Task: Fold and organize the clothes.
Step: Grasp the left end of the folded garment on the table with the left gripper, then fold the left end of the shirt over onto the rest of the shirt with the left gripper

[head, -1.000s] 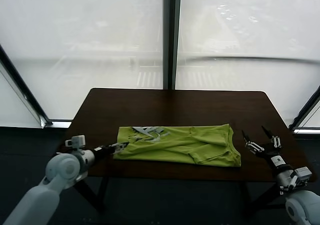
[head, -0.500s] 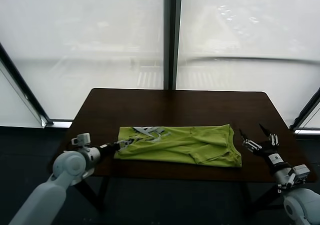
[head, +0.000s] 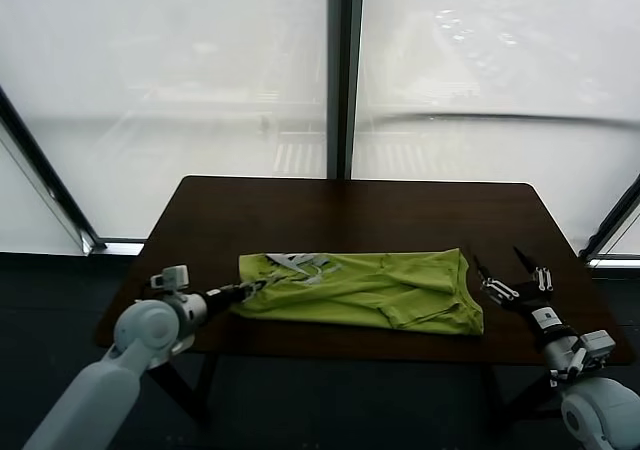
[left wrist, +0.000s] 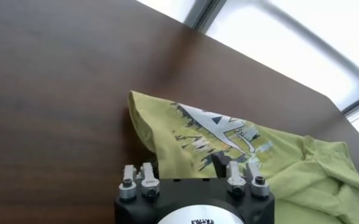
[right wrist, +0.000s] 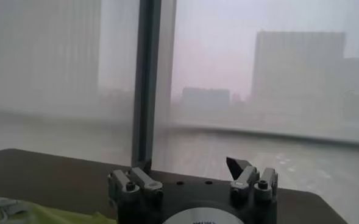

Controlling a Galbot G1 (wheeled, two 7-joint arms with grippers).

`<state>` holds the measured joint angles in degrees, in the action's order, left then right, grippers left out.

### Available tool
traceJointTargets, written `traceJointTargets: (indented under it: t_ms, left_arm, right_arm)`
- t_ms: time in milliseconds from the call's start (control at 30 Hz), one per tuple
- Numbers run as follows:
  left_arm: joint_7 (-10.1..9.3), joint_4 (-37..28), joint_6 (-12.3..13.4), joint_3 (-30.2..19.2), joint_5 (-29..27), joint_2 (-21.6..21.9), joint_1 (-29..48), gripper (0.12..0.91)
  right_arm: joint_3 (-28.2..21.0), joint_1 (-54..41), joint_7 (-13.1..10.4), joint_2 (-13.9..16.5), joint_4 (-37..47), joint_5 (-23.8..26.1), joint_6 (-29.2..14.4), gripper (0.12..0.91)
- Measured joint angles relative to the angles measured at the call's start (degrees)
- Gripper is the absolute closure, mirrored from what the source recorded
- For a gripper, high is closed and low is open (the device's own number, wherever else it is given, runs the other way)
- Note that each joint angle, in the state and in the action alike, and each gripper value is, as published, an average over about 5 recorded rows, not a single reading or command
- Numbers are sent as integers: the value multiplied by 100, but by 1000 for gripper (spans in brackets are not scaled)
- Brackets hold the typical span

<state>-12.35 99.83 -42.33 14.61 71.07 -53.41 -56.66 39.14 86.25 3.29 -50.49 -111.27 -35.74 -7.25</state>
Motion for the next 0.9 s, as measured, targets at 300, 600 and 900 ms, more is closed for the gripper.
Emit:
traceJointTargets:
  t_ms: [300,600,900]
  left_arm:
    - [-327,334,-28,255,106,295,-151,855]
    - [-299,689,-11,845,54,1222,-421,855]
    - [-462,1013,2,1420,-14,1804,-648,855]
  right_arm:
    - [-183,-228,-32,-103,74,36,-16,118]
    - [-528,-651,-48,-196,238,57,-50,118]
    - [-580,-731,-68,-250,208,52,-65,118]
